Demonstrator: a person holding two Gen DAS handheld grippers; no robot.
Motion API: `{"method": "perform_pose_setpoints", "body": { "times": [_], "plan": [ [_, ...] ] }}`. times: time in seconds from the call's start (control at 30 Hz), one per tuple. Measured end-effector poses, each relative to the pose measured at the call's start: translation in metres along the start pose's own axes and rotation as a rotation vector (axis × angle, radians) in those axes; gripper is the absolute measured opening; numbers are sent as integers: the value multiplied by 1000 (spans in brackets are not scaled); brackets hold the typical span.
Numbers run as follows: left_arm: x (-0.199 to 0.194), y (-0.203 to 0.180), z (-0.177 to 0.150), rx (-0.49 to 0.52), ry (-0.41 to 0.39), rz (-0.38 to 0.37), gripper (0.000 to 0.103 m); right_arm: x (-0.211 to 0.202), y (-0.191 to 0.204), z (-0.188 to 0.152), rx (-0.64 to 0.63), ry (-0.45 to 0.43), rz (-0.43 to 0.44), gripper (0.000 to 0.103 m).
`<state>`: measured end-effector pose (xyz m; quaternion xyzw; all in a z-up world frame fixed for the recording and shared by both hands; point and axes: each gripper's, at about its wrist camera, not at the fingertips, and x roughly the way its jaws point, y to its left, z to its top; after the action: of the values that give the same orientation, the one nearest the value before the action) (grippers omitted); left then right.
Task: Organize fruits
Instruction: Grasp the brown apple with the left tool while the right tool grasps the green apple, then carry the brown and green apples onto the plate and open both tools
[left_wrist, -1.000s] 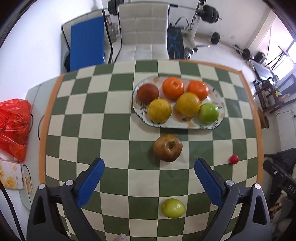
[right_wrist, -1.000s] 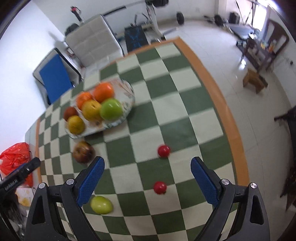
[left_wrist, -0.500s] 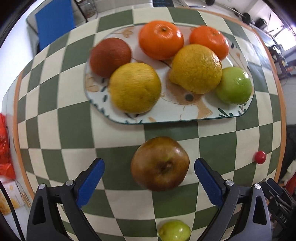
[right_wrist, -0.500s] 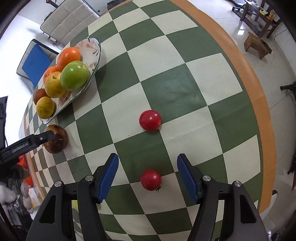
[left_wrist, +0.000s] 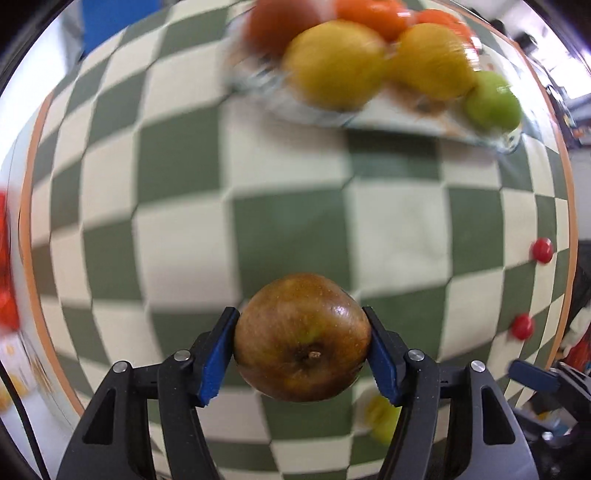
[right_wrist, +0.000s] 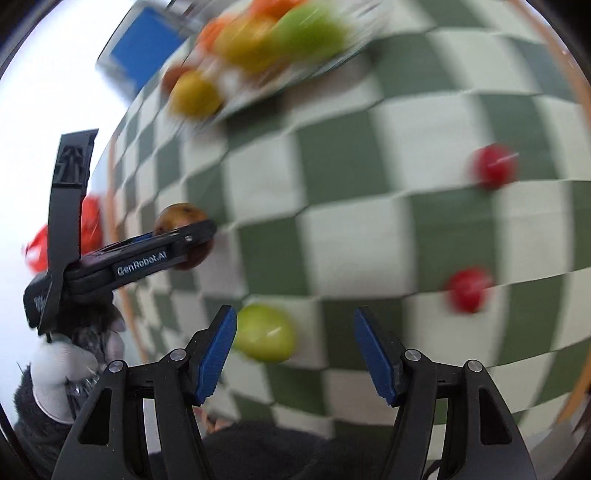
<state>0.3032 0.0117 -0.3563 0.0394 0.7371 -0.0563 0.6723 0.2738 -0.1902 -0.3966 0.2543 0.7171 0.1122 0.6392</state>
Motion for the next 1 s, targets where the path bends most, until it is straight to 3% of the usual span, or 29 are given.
{"method": "perform_pose_setpoints", "body": {
  "times": [0.1, 0.2, 0.27, 0.33, 0.5, 0.73, 0.83, 0.87, 1.0],
  "plan": [
    [3, 29, -30, -69, 21, -7, 63, 35, 26, -2, -59, 74, -13, 69],
    [10, 51, -52, -131, 37, -19, 63, 68, 45, -4, -116, 136, -85, 71],
    [16, 62, -61, -167, 46, -31, 63, 80, 55, -3, -175, 144, -156, 70],
    [21, 66, -66, -190, 53, -41, 63, 89, 60, -2, -210, 149, -203, 62],
    [20, 53, -64, -186, 37, -59, 63, 79, 65, -9, -298, 97, -305, 61],
    [13, 21, -54, -100, 13, -96, 63, 41, 4, 11, -97, 19, -257, 61],
    [20, 12, -48, -73, 17, -83, 63, 36, -11, 15, -77, 22, -207, 61],
    [19, 8, -46, -55, 0, -56, 63, 36, -11, 14, -82, 20, -206, 61],
    [18, 6, -43, -28, 11, -77, 63, 35, -7, 9, -103, -6, -224, 61]
  ]
}}
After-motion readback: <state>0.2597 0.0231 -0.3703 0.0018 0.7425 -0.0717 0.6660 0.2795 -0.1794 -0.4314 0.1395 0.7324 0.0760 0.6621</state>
